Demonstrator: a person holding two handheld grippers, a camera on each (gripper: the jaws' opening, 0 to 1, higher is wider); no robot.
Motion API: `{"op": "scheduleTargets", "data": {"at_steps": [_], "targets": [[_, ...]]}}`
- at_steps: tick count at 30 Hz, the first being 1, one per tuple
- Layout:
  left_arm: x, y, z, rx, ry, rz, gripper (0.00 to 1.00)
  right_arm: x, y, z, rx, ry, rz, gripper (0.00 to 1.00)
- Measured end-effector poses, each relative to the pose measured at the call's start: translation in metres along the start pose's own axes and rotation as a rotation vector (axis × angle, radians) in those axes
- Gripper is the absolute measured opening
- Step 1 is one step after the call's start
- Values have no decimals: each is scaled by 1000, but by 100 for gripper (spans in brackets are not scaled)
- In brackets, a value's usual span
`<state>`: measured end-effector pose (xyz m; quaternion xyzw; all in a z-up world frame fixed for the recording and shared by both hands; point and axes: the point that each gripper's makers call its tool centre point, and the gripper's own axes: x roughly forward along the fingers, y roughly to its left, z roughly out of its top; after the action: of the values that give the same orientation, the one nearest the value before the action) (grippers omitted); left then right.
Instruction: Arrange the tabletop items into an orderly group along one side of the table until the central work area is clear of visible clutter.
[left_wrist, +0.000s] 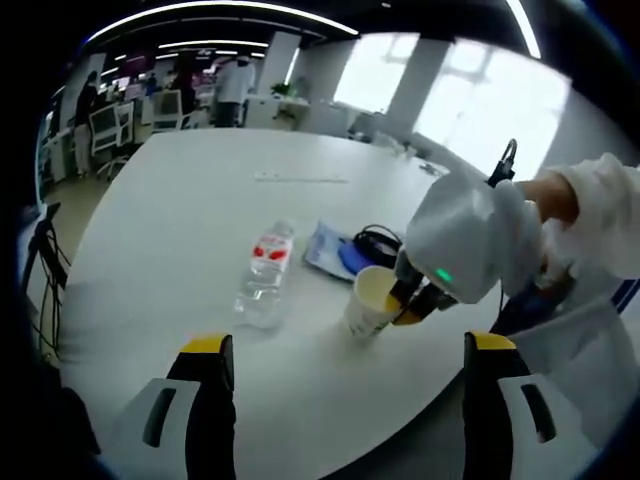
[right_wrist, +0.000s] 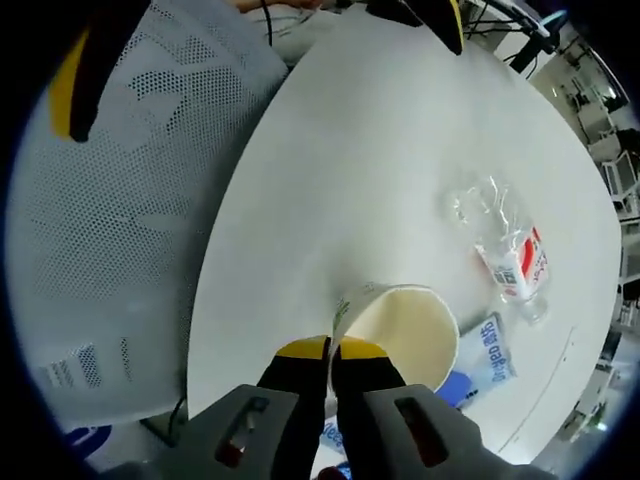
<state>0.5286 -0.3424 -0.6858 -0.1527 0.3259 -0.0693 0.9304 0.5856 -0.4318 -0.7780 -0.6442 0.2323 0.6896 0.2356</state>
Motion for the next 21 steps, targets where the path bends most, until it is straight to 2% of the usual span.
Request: {"op": "scheduleTargets", "data": {"at_steps": [12,21], "targets": [[1,-4,-2,8,10,-11,93,8,5,-6,39,0,-1,1],[2,-6,-5,7,22,-19,92,5,7,-5,62,-20,-13,11]]}}
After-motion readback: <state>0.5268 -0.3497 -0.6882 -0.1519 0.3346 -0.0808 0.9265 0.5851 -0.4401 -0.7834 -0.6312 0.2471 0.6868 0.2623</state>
